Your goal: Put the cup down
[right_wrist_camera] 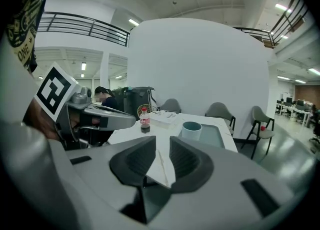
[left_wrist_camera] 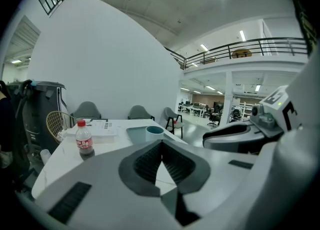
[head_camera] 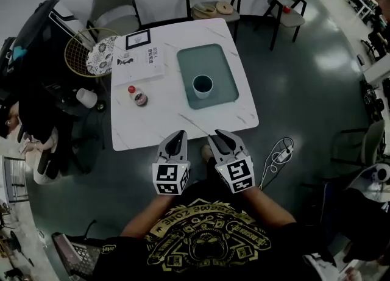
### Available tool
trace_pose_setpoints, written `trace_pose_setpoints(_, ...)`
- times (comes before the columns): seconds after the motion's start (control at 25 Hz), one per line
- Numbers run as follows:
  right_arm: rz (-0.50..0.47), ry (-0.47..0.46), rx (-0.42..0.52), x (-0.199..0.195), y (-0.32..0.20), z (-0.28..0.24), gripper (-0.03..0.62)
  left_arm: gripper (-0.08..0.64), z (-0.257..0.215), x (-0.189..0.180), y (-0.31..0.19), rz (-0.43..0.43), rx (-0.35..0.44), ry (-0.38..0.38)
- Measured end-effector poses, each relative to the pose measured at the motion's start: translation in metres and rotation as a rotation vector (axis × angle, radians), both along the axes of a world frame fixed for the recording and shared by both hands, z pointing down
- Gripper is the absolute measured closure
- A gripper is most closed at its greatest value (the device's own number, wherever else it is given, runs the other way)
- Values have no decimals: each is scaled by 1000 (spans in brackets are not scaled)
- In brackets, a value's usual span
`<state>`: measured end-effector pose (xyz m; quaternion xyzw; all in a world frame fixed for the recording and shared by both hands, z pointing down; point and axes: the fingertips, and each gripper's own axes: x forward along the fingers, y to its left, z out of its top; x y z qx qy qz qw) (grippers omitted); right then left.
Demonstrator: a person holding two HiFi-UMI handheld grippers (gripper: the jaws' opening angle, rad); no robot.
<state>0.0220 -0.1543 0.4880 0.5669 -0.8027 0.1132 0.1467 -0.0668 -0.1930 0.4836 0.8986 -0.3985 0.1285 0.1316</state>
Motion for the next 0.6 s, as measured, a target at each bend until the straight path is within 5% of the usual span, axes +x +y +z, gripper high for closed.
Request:
trace_pose_setpoints(0.16, 21, 18, -15, -6, 26, 2, 584, 549, 2, -4, 22, 31, -9, 11)
trace_pose_setpoints(0.6, 95, 15, -65, -1, 77, -6, 584, 549, -8, -5, 76, 112, -38, 51)
